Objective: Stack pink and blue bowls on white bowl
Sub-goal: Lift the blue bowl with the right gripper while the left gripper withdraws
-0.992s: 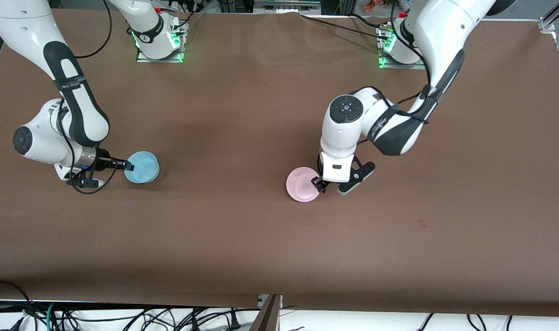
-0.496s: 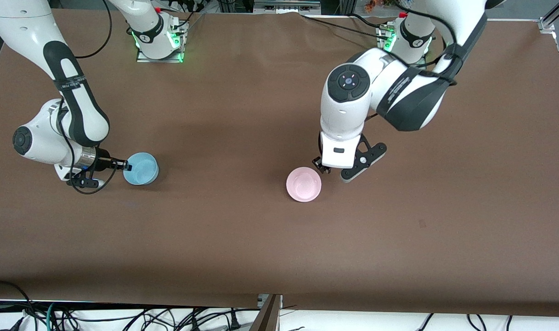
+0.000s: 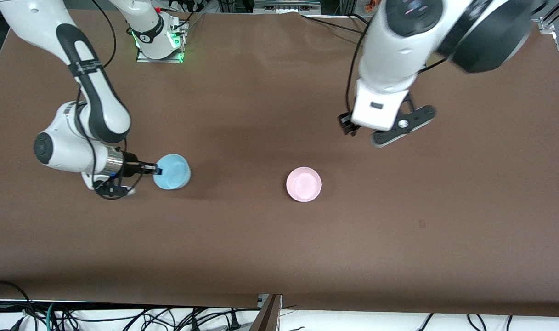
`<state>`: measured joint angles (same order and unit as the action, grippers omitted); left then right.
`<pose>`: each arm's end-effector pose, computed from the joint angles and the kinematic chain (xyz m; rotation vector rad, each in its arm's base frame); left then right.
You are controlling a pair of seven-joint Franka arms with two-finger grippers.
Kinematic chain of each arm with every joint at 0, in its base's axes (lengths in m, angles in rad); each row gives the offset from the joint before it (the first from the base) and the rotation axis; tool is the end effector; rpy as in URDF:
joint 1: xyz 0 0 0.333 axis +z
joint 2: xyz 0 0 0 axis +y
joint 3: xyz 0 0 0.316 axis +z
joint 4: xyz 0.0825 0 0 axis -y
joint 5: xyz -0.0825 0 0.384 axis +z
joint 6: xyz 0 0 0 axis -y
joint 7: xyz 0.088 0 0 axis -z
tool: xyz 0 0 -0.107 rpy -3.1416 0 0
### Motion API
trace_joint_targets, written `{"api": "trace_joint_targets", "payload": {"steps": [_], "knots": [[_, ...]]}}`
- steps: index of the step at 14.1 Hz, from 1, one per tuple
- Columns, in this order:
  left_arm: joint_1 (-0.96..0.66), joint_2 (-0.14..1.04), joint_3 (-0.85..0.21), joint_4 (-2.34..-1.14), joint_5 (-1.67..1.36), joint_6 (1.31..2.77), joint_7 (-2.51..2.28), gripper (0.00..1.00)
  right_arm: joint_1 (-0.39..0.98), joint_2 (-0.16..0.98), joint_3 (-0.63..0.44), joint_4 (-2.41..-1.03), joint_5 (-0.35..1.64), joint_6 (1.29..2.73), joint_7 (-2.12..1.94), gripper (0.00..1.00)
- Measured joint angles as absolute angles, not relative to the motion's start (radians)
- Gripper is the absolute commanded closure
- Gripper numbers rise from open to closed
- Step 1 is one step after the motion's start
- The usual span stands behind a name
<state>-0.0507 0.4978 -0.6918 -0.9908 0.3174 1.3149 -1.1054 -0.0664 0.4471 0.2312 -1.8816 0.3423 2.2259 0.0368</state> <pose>0.5790 -0.3009 0.6106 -2.9879 -0.7354 0.0777 0.6164 0.1054 0.2719 -2.7820 0.1577 0.1892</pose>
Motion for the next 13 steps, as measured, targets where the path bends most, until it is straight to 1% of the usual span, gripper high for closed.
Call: {"api": "trace_joint_targets", "payload": {"steps": [2, 4, 5, 6, 7, 10, 13], "knots": [[0.071, 0.468, -0.688, -0.971, 0.250, 1.297, -0.979, 0.32, -0.028, 0.449, 0.283, -1.836, 0.342, 2.227, 0.158, 1.00], [0.239, 0.462, -0.684, -0.968, 0.176, 1.289, -0.785, 0.30, 0.045, 0.467, 0.293, -1.773, 0.342, 2.228, 0.288, 1.00], [0.321, 0.464, -0.683, -0.968, 0.153, 1.285, -0.675, 0.23, 0.090, 0.489, 0.295, -1.730, 0.342, 2.229, 0.363, 1.00], [0.387, 0.468, -0.682, -0.968, 0.142, 1.282, -0.578, 0.19, 0.139, 0.518, 0.295, -1.680, 0.342, 2.235, 0.449, 1.00], [0.429, 0.470, -0.681, -0.968, 0.142, 1.278, -0.507, 0.19, 0.187, 0.553, 0.295, -1.628, 0.341, 2.252, 0.540, 1.00], [0.433, 0.471, -0.686, -0.973, 0.154, 1.275, -0.457, 0.20, 0.295, 0.666, 0.294, -1.503, 0.312, 2.341, 0.746, 1.00], [0.412, 0.470, -0.689, -0.979, 0.166, 1.275, -0.425, 0.20, 0.364, 0.758, 0.292, -1.456, 0.215, 2.451, 0.904, 1.00]]}}
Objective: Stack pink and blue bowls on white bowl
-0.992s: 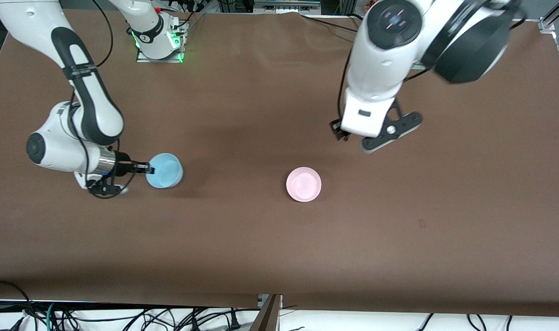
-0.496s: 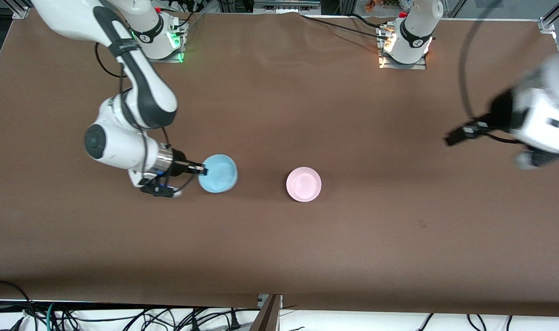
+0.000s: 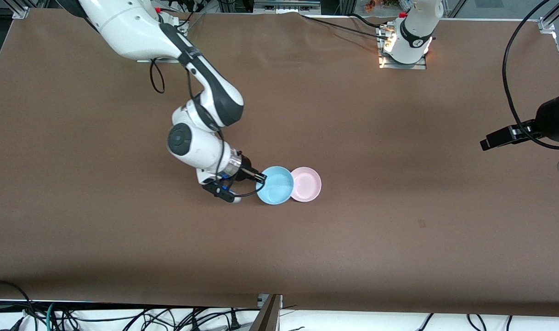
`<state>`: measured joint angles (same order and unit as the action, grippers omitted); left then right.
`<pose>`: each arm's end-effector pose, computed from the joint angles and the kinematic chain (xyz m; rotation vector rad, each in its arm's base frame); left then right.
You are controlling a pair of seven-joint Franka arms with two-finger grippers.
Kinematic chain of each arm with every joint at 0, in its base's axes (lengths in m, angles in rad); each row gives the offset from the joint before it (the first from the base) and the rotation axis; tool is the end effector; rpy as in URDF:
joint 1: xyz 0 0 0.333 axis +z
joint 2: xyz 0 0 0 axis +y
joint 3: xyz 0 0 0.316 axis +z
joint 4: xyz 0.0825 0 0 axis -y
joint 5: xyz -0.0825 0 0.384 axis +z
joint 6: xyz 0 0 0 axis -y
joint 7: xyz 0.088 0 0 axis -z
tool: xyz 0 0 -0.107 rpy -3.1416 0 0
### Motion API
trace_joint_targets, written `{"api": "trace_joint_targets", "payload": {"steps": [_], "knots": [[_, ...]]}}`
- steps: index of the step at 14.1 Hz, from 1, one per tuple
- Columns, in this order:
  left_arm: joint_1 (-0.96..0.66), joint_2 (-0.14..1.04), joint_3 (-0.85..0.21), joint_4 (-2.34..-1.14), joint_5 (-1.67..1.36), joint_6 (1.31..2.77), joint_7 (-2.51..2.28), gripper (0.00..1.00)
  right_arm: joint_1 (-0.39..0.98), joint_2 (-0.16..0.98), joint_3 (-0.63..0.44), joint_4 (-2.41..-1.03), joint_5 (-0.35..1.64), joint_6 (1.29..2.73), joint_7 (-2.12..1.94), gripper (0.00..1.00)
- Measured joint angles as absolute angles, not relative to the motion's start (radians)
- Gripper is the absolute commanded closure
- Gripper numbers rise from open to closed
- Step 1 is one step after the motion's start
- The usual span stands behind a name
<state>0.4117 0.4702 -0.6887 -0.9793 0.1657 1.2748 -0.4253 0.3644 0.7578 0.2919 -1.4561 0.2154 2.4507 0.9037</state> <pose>0.6374 -0.0296 0.6292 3.0170 0.3550 -0.1841 0.6179 0.4182 0.2754 -2.6305 0.6718 0.0845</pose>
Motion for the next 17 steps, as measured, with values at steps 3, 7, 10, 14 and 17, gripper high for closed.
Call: {"api": "trace_joint_targets", "payload": {"steps": [3, 7, 10, 14, 17], "knots": [[0.413, 0.443, -0.689, -1.025, 0.198, 1.278, -0.367, 0.21, 0.406, 0.817, 0.291, -1.413, 0.184, 2.506, 0.976, 1.00], [0.420, 0.353, -0.691, -1.153, 0.200, 1.319, -0.364, 0.23, 0.445, 0.849, 0.290, -1.355, 0.183, 2.506, 1.017, 1.00], [0.454, 0.239, -0.693, -1.327, 0.200, 1.435, -0.360, 0.22, 0.483, 0.873, 0.277, -1.345, 0.183, 2.506, 1.022, 1.00], [0.504, 0.145, -0.693, -1.480, 0.193, 1.509, -0.235, 0.22, 0.504, 0.894, 0.251, -1.343, 0.173, 2.506, 1.023, 1.00], [0.563, 0.124, -0.692, -1.561, 0.168, 1.598, -0.164, 0.20, 0.505, 0.900, 0.249, -1.340, 0.156, 2.506, 1.023, 1.00]]}}
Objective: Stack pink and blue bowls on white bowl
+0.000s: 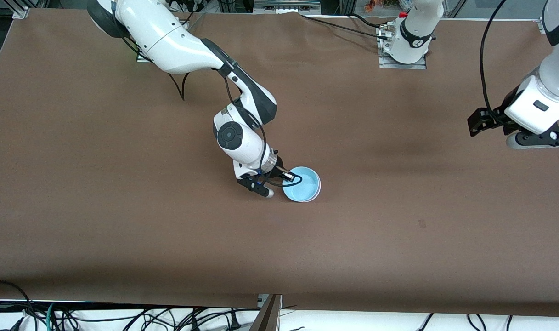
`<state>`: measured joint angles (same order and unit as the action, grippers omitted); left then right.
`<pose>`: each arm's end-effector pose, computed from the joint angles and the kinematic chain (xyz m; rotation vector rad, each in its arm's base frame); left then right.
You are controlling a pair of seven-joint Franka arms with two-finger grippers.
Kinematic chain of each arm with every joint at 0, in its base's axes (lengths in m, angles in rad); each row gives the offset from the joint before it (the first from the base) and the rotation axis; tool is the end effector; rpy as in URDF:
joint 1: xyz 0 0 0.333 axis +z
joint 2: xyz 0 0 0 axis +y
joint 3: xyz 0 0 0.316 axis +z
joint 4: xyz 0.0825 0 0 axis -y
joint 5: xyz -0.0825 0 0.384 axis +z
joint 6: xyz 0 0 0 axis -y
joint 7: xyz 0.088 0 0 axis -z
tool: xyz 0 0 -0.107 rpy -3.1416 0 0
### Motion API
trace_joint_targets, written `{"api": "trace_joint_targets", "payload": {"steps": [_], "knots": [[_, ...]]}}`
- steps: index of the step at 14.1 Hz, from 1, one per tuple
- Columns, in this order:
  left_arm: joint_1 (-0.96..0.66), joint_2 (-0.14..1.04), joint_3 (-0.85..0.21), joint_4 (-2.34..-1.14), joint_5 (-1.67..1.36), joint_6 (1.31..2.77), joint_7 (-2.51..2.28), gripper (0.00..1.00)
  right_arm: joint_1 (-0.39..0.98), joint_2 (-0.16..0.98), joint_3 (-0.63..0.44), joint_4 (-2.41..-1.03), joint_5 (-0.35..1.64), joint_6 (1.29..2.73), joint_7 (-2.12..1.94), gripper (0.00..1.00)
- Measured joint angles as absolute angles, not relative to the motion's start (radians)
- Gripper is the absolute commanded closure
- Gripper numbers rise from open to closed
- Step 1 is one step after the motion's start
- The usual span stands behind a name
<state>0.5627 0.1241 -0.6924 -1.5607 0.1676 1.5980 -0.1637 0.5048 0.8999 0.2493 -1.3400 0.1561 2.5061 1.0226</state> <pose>0.5837 -0.0368 0.5764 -3.0449 -0.0396 0.0678 0.5919 0.4866 0.2248 -2.6527 0.6798 0.0642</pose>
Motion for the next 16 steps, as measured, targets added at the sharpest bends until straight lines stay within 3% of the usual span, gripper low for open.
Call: {"api": "trace_joint_targets", "payload": {"steps": [13, 16], "knots": [[0.551, 0.088, -0.686, -1.607, 0.159, 1.630, -0.132, 0.04, 0.517, 0.908, 0.248, -1.339, 0.113, 2.506, 1.023, 1.00], [0.369, 0.084, -0.535, -1.608, 0.159, 1.630, -0.132, 0.03, 0.517, 0.908, 0.248, -1.338, 0.113, 2.506, 1.023, 1.00]]}}
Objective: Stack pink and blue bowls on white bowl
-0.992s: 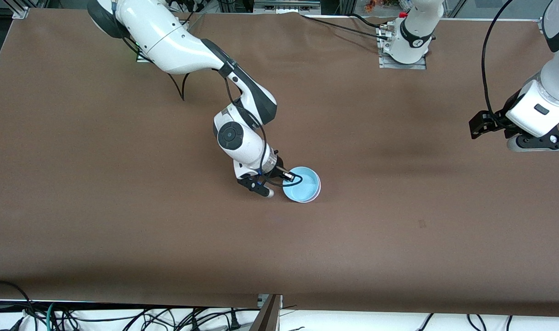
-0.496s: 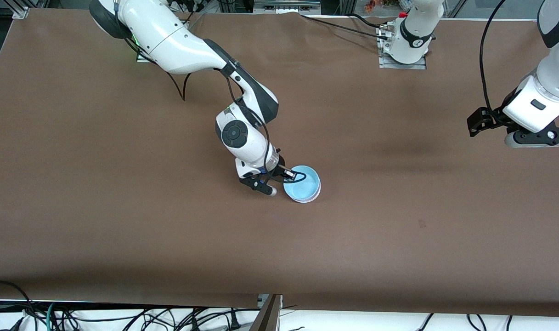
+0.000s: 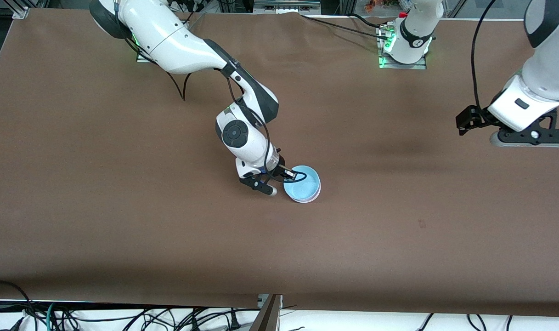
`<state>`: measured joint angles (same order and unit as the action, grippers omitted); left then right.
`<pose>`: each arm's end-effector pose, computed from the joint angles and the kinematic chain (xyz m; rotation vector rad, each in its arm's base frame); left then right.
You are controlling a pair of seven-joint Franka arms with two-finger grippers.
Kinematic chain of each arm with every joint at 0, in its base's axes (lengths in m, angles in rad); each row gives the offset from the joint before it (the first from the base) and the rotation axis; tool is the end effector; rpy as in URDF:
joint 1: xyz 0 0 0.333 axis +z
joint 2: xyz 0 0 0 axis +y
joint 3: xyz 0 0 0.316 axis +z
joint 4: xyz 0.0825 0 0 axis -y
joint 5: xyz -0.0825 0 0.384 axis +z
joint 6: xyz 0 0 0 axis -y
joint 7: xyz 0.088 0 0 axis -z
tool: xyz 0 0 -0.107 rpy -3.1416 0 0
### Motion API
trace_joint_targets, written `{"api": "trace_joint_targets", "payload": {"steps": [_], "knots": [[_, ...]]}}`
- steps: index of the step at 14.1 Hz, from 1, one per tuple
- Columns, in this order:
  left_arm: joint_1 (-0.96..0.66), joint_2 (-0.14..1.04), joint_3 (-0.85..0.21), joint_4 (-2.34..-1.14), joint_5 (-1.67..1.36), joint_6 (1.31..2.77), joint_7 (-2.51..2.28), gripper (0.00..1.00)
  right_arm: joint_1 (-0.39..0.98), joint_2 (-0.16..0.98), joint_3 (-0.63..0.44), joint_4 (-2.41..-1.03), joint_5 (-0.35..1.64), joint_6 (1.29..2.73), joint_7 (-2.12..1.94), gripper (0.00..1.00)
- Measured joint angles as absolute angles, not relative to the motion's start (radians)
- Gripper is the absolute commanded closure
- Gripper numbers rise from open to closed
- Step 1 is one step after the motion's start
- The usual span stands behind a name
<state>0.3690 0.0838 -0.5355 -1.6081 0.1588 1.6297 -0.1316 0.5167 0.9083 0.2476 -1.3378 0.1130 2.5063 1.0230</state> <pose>0.5749 -0.0691 0.5714 -3.0187 0.0722 0.0491 0.5862 0.4928 0.2194 -2.6884 0.6311 0.0384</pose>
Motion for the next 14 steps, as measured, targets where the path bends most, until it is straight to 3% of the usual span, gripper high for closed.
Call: {"api": "trace_joint_targets", "payload": {"steps": [4, 6, 9, 14], "knots": [[0.121, 0.067, -0.286, -1.614, 0.155, 1.630, -0.131, 0.03, 0.517, 0.914, 0.248, -1.329, 0.113, 2.507, 1.023, 0.97], [0.014, 0.047, -0.174, -1.626, 0.139, 1.629, -0.131, 0.03, 0.519, 0.919, 0.248, -1.321, 0.113, 2.507, 1.024, 0.01], [-0.107, 0.015, -0.042, -1.655, 0.137, 1.629, -0.116, 0.04, 0.521, 0.924, 0.248, -1.307, 0.113, 2.509, 1.064, 0.00], [-0.124, 0.000, 0.001, -1.676, 0.095, 1.630, -0.092, 0.03, 0.521, 0.924, 0.236, -1.290, 0.113, 2.494, 1.078, 0.00]]}}
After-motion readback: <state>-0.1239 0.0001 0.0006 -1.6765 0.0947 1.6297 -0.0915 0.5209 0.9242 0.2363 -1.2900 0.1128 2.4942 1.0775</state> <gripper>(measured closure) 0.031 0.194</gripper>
